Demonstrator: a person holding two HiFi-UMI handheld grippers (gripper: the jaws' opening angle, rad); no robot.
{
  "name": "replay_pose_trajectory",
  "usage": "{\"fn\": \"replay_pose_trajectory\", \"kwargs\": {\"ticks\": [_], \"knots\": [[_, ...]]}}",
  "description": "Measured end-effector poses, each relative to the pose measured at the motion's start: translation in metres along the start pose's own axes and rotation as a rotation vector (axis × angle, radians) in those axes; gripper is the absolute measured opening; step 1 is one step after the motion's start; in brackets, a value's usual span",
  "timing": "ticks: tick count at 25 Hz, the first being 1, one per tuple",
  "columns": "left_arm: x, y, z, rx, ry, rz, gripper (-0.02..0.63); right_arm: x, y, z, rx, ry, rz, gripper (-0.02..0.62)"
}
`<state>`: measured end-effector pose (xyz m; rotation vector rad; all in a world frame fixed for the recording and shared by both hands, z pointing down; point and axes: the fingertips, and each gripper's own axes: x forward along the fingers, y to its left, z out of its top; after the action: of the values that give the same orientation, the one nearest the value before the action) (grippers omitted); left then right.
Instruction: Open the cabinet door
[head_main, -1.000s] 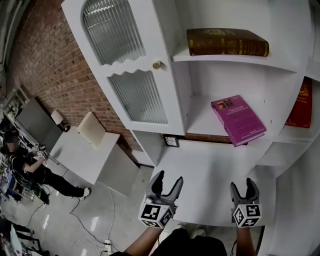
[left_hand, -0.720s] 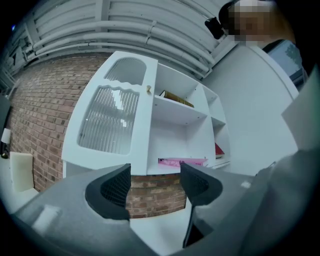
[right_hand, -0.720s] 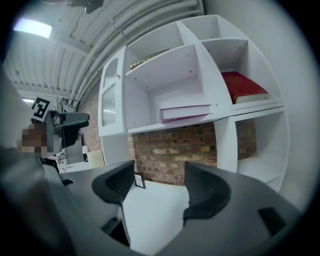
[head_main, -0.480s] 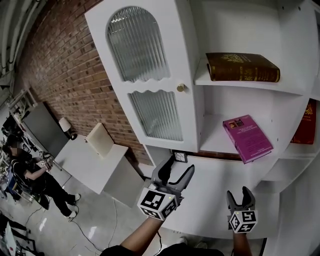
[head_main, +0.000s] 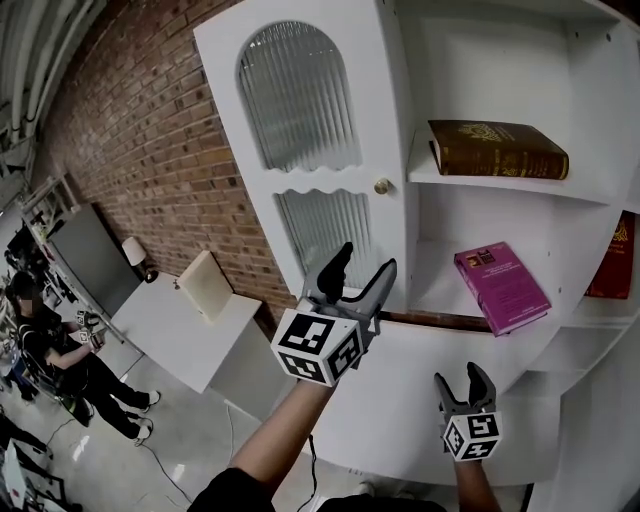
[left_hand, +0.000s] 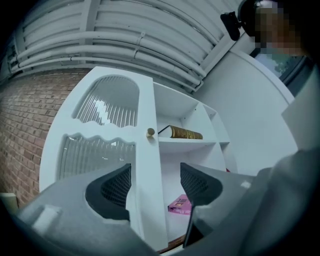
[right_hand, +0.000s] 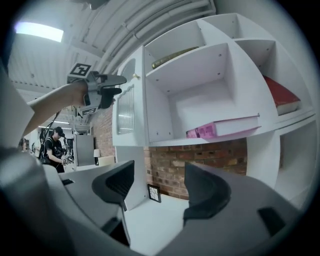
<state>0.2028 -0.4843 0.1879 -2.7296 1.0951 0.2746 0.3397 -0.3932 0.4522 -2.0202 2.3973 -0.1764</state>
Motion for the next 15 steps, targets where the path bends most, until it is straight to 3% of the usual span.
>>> {"fn": "replay_pose_trajectory", "kwargs": {"ticks": [3,7,15], "knots": [[0.013,-0.003,0.019,-0.003,-0.026,-0.016,0.299,0.009,0.011,0.011,-0.01,-0.013,0.02,0.299],[0.027,-0.01,0.047,0.083,-0.071,-0.007,0.299,0.016,0.021,0.018,-0.012,-0.017,0.039,0.299],[0.054,-0.006,0.073,0.096,-0.084,0.005,0.299,0.018,0.034,0.015,-0.011,-0.015,0.063,0.299]]}}
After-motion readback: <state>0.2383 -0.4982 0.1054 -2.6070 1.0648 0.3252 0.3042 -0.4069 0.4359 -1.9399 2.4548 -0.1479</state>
